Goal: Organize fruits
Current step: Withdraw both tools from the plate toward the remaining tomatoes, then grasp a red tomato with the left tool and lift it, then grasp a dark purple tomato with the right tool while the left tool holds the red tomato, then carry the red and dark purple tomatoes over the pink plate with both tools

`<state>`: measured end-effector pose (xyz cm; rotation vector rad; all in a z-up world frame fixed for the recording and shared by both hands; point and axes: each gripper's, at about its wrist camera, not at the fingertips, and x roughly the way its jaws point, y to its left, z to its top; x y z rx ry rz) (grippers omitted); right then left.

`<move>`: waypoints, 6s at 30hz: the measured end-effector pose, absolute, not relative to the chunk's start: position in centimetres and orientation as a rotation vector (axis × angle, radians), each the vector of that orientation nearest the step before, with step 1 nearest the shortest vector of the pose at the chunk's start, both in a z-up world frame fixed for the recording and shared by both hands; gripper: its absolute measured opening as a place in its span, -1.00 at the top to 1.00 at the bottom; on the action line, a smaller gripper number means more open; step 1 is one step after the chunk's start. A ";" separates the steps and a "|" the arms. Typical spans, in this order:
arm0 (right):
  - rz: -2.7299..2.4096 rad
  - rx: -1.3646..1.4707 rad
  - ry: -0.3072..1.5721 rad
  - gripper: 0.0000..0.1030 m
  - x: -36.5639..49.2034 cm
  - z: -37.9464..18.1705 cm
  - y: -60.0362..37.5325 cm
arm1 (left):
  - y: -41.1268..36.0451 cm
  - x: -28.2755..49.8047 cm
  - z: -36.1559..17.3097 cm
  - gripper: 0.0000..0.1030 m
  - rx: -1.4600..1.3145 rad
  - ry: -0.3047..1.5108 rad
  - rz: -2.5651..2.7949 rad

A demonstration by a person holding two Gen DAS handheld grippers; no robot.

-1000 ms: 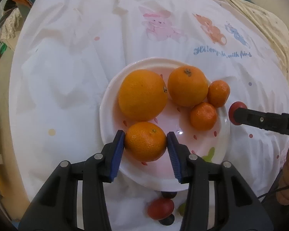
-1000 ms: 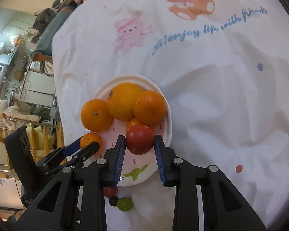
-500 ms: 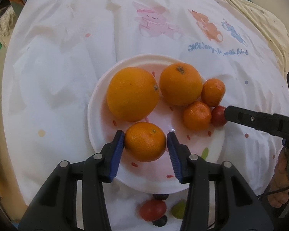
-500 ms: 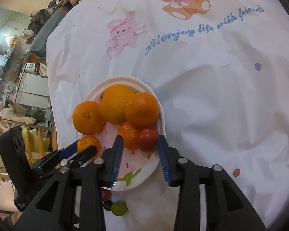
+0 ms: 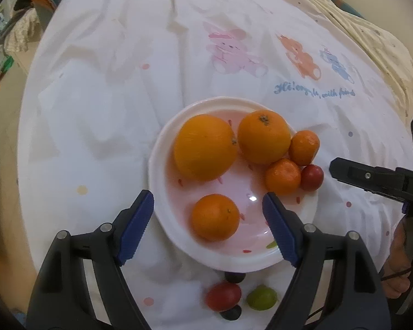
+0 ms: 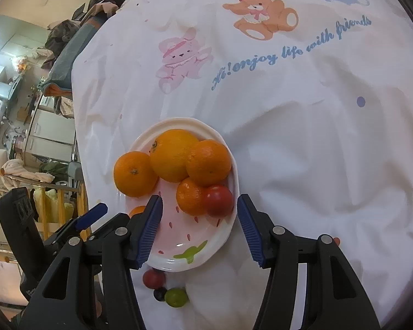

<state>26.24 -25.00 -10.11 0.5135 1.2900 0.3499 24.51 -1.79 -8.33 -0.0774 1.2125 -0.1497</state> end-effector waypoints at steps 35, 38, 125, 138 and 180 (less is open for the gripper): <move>0.348 0.471 1.196 -0.19 17.1 -6.0 -26.0 | 1.4 16.0 -2.7 -0.52 -0.094 1.034 -0.070; 0.350 0.482 1.197 -0.19 16.2 -6.1 -25.8 | 1.6 15.6 -2.9 -0.52 -0.108 1.043 -0.066; 0.509 0.224 1.396 0.57 16.7 -10.7 -12.8 | 5.8 15.5 -4.9 0.45 -0.372 1.181 0.020; 0.499 0.345 1.256 0.57 15.5 -5.9 -20.1 | 3.0 14.9 -5.2 0.45 -0.165 1.145 0.024; 0.502 0.493 1.167 0.57 25.3 -5.1 -23.9 | -5.8 22.8 -5.3 0.45 0.019 1.121 -0.170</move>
